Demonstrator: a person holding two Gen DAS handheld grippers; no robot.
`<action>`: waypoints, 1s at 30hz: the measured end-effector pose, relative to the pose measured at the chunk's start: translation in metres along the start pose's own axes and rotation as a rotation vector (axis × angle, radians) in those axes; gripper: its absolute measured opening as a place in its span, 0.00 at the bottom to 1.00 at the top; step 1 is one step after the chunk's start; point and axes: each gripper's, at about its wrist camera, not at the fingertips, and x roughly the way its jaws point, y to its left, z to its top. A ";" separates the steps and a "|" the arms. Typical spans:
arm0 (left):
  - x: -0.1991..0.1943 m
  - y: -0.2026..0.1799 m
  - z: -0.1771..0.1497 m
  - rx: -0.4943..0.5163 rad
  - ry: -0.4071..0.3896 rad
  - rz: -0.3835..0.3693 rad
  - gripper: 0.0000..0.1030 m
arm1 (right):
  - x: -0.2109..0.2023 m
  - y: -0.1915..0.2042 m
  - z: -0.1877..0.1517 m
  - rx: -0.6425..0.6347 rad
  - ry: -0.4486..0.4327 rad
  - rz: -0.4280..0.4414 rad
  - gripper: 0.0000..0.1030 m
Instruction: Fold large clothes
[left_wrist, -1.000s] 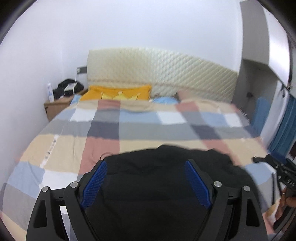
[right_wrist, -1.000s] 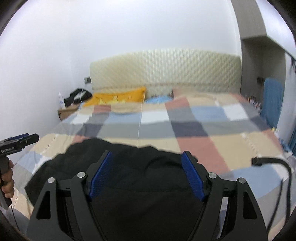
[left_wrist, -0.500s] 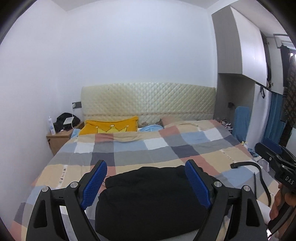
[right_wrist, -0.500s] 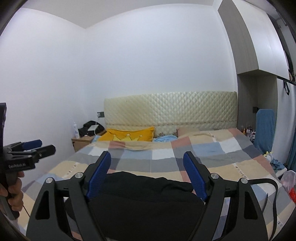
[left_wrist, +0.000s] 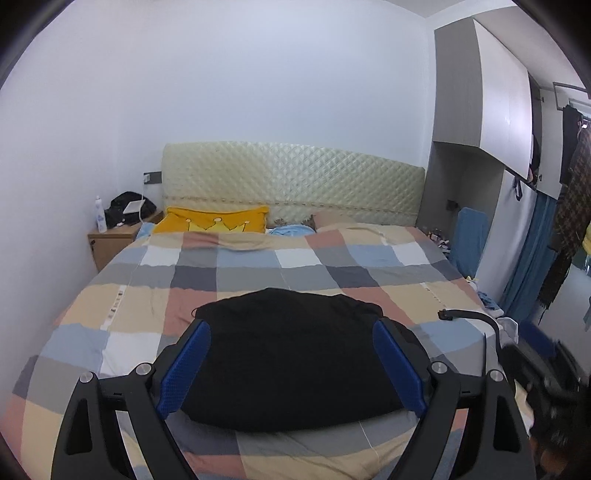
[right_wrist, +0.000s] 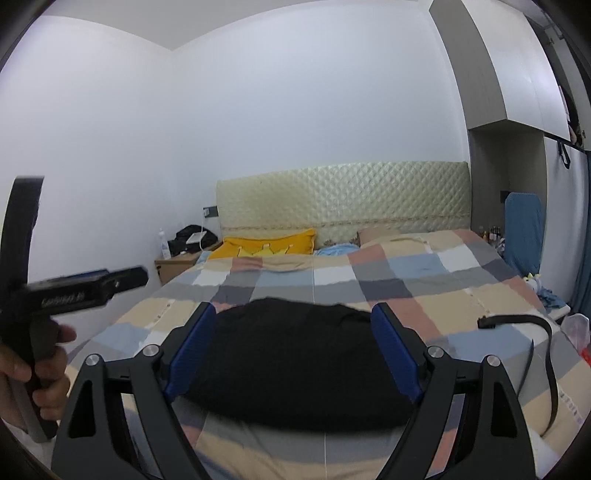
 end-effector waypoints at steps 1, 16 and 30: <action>-0.003 0.000 -0.004 -0.008 0.001 0.002 0.87 | -0.003 0.001 -0.004 0.002 0.009 0.005 0.83; 0.003 -0.009 -0.066 0.009 0.052 0.091 0.87 | -0.002 -0.015 -0.052 0.035 0.107 -0.053 0.83; 0.019 -0.012 -0.081 -0.033 0.104 0.077 0.87 | 0.002 -0.020 -0.067 0.021 0.138 -0.076 0.87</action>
